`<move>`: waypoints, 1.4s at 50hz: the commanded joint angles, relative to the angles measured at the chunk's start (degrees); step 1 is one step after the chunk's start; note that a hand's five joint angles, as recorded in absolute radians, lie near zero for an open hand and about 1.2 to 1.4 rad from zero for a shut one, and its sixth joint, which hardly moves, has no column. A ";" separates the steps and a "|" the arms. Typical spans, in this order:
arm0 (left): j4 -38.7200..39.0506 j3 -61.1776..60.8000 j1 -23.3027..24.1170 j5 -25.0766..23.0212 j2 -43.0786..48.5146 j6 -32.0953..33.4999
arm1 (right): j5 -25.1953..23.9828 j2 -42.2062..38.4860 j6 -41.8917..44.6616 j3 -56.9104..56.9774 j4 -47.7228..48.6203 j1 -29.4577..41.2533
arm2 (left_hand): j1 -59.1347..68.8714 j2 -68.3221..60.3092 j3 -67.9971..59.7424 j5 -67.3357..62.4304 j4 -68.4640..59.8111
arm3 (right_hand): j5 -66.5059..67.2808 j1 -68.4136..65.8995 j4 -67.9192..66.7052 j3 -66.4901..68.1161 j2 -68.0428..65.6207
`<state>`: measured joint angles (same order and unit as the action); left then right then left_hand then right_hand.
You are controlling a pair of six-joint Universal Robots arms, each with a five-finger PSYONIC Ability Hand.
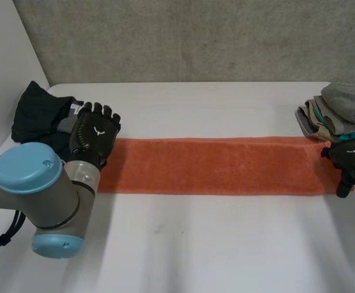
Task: Fold the laundry.
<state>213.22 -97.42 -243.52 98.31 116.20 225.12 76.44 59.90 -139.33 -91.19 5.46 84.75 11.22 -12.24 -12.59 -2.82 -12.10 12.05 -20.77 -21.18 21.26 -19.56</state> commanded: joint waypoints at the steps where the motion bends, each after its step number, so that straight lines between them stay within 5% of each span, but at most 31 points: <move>1: 0.01 0.22 0.15 0.04 0.17 0.23 | 1.69 -4.96 0.64 2.60 2.27 -0.99 | -1.01 2.02 2.38 2.60 1.89 | 57.88 -59.17 -58.76 58.67 -60.38; 5: 0.01 0.04 0.24 0.04 -0.44 0.23 | 6.43 -4.09 0.99 2.16 5.60 -4.15 | -1.01 2.02 2.38 2.60 1.89 | 57.95 -59.23 -58.82 58.74 -60.44; 20: 0.01 -2.33 -0.03 0.21 -5.54 0.05 | 10.39 2.41 18.65 0.58 9.03 -6.54 | -1.22 2.24 2.59 2.82 2.10 | 57.95 -59.23 -58.82 58.74 -60.44; 31: -0.17 -3.38 -0.38 0.30 -9.40 -0.91 | 9.78 5.06 12.24 6.81 15.98 25.35 | -1.22 2.24 2.59 2.82 2.10 | 57.95 -59.23 -58.82 58.74 -60.44; 36: -0.26 -4.61 -0.46 0.30 -11.16 -1.79 | 4.79 -5.11 12.32 14.97 18.79 40.63 | -1.22 2.24 2.59 2.82 2.10 | 57.95 -59.23 -58.82 58.74 -60.44; 43: -0.43 -6.55 -1.34 0.30 -12.13 -3.02 | -3.22 -16.89 12.24 22.10 19.32 50.77 | -1.22 2.24 2.59 2.82 2.10 | 57.95 -59.23 -58.82 58.74 -60.44; 50: -0.43 -6.11 -1.78 0.13 -11.34 -3.99 | -3.85 -20.96 12.68 23.52 18.44 53.33 | -1.22 2.24 2.59 2.82 2.10 | 57.95 -59.23 -58.82 58.74 -60.44; 51: -0.43 -5.85 -1.78 0.04 -11.34 -3.99 | -3.15 -19.92 12.33 22.82 18.27 53.33 | -1.22 2.24 2.59 2.82 2.10 | 25.20 -26.48 -26.08 25.99 -27.69; 53: -0.35 -5.32 -1.70 -0.22 -11.08 -3.99 | -2.44 -18.07 11.19 21.41 18.00 52.80 | -1.22 2.24 2.59 2.82 2.10 | -12.05 10.77 11.18 -11.26 9.56; 60: -0.35 -1.11 0.06 -3.12 -9.94 -7.67 | 2.13 -3.66 -2.60 12.72 17.56 47.80 | -1.18 2.19 2.55 2.77 2.06 | -12.05 10.77 11.18 -11.26 9.56; 70: -2.10 7.41 6.04 -5.59 0.24 -15.33 | 7.93 1.10 -14.66 6.47 1.31 36.28 | -1.01 2.02 2.38 2.60 1.89 | -12.05 10.77 11.18 -11.26 9.56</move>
<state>212.63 -94.94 -240.69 93.45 109.62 212.61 81.88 60.19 -150.65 -82.39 15.05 125.17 11.22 -12.14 -12.59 -2.82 -12.10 2.69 -13.39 -12.54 12.50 -12.49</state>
